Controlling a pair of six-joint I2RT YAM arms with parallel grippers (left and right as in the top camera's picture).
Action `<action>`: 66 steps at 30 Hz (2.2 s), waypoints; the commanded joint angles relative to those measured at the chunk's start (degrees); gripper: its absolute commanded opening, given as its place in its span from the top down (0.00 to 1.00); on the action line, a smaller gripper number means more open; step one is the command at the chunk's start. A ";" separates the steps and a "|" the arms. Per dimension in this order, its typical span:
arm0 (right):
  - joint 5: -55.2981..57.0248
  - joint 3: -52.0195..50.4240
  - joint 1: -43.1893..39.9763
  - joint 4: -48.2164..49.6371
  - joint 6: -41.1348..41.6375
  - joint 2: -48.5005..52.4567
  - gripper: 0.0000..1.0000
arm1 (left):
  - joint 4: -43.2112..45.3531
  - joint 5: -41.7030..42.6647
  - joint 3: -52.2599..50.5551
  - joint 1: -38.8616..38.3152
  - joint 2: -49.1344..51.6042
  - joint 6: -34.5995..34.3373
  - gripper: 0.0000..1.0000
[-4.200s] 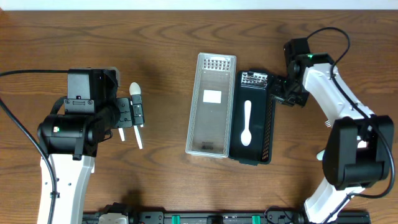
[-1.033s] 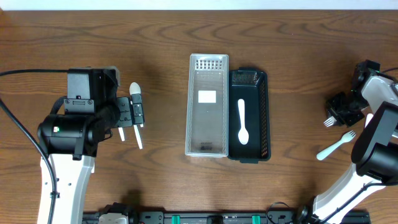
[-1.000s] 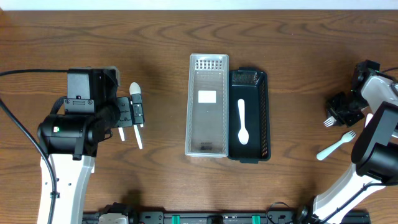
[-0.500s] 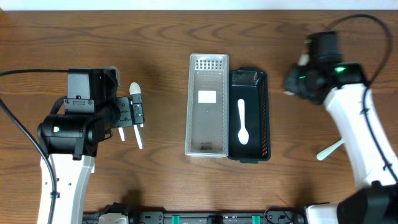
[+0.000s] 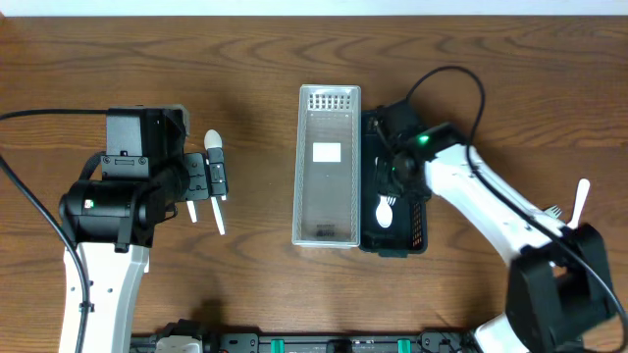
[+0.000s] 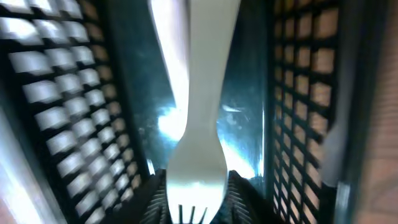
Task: Pack container
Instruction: 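Grasp a white fork with the right gripper and drop it in the green basket, then lower the right gripper onto the remaining white fork and grasp it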
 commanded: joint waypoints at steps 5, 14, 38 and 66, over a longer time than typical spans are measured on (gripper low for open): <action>0.85 2.89 -0.17 2.93 -1.64 -0.79 0.50 | -0.15 -0.68 1.11 -0.17 0.09 0.76 0.02; 7.74 15.78 -13.90 -8.96 4.35 -8.68 0.49 | -0.13 -0.68 1.11 -0.17 0.09 0.76 0.02; 5.53 -6.82 -54.16 1.53 -9.51 -8.87 0.30 | -0.13 -0.68 1.11 -0.17 0.74 0.76 0.02; 5.86 -7.89 -56.17 9.88 -10.69 8.28 0.26 | -0.13 -0.68 1.11 -0.17 0.76 0.74 0.02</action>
